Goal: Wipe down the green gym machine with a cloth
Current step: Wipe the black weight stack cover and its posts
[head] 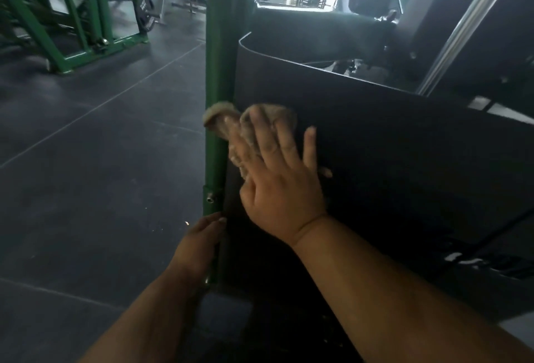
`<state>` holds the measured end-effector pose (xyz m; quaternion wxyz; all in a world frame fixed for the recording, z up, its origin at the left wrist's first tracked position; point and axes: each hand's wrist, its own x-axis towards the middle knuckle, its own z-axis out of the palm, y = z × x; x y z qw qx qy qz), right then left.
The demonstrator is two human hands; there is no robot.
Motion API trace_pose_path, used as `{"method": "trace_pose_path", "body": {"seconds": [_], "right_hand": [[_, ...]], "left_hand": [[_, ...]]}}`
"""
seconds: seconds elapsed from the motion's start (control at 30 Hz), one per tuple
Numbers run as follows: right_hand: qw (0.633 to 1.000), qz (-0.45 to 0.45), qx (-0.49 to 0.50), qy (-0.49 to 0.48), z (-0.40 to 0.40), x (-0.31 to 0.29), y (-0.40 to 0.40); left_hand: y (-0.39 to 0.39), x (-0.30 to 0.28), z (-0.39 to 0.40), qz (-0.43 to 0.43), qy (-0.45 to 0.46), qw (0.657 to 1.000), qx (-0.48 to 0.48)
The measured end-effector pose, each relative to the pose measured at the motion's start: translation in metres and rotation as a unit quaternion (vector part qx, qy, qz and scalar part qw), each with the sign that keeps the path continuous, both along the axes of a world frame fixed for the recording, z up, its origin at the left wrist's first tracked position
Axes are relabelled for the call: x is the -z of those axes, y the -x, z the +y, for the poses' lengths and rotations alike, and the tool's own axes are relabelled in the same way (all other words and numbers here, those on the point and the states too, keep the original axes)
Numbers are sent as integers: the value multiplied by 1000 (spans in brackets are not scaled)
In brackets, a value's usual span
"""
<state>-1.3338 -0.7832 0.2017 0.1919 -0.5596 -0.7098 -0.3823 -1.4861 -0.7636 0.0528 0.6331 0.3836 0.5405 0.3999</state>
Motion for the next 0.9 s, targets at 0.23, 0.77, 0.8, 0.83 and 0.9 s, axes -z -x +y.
{"method": "trace_pose_path", "body": {"seconds": [0.23,0.77,0.8,0.83,0.9], "right_hand": [[999,23,-1,-38,3,-31,1],[998,0,58,-29,-16,42,-35],[997,12,54,-45,-13,26,-31],[997,26,46,-59,-9,9,-28],[995,42,29,-81,-3,-21,-26]], "left_hand": [[0,4,-2,-15,-9,1000,25],[-24,-1,-23,42,-90,995,17],[-27,-1,-25,39,-98,994,20],[-30,0,-26,30,-103,994,22],[-32,1,-27,9,-103,994,20]]}}
